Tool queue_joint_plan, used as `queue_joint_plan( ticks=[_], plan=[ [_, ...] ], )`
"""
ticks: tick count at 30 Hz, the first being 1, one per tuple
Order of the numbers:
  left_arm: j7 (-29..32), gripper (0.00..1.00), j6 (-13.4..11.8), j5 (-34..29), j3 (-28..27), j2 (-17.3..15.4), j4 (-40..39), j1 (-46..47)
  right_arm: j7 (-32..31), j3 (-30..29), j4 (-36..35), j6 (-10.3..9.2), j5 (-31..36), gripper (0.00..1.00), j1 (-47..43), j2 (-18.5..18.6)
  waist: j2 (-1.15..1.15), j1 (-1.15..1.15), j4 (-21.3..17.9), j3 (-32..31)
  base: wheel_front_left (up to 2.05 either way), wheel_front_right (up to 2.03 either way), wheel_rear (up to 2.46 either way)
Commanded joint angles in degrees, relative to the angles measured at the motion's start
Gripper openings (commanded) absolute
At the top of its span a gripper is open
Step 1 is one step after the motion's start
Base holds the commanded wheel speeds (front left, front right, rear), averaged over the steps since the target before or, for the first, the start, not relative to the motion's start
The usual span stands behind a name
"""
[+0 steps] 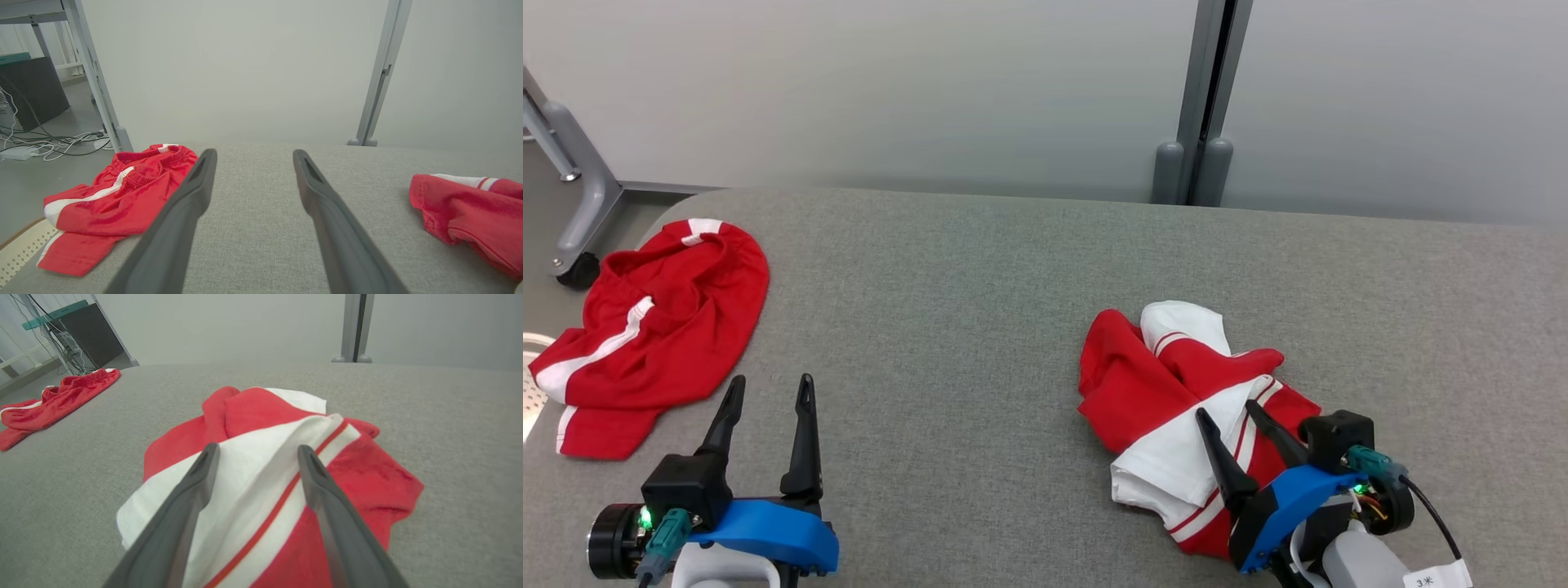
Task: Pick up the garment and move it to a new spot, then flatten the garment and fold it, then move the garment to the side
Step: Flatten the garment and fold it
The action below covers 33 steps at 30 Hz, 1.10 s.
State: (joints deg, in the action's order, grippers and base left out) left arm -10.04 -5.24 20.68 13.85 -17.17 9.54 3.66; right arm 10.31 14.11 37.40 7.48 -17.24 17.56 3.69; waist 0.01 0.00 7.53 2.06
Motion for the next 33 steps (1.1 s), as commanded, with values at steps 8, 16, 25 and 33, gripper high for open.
queue_joint_plan(
  ticks=[8,16,25,33],
  plan=[
    [-1.07,1.0,0.05,0.38,0.57,0.34,1.36,1.62,3.25,4.07,5.03,0.03,-4.72,0.0,4.68,-0.33,-0.01,0.0,1.31,0.93,0.0,0.0,0.0],
    [-1.57,1.0,-0.24,0.39,0.82,0.48,1.69,2.41,4.87,9.68,-2.01,0.03,-5.11,0.0,9.62,-0.59,-0.01,0.0,2.93,0.66,0.0,0.0,0.0],
    [-2.11,1.0,-0.21,0.79,1.29,1.04,2.43,2.99,4.57,32.72,-7.73,0.02,-14.19,0.0,14.65,-0.7,-0.01,0.0,5.53,0.8,0.0,0.0,0.0],
    [-2.63,1.0,-0.41,1.01,1.57,1.42,3.13,3.72,4.48,48.02,-8.87,0.02,-23.14,1.0,16.33,-0.69,-0.01,0.0,6.27,1.83,0.0,0.0,0.0]
  ],
)
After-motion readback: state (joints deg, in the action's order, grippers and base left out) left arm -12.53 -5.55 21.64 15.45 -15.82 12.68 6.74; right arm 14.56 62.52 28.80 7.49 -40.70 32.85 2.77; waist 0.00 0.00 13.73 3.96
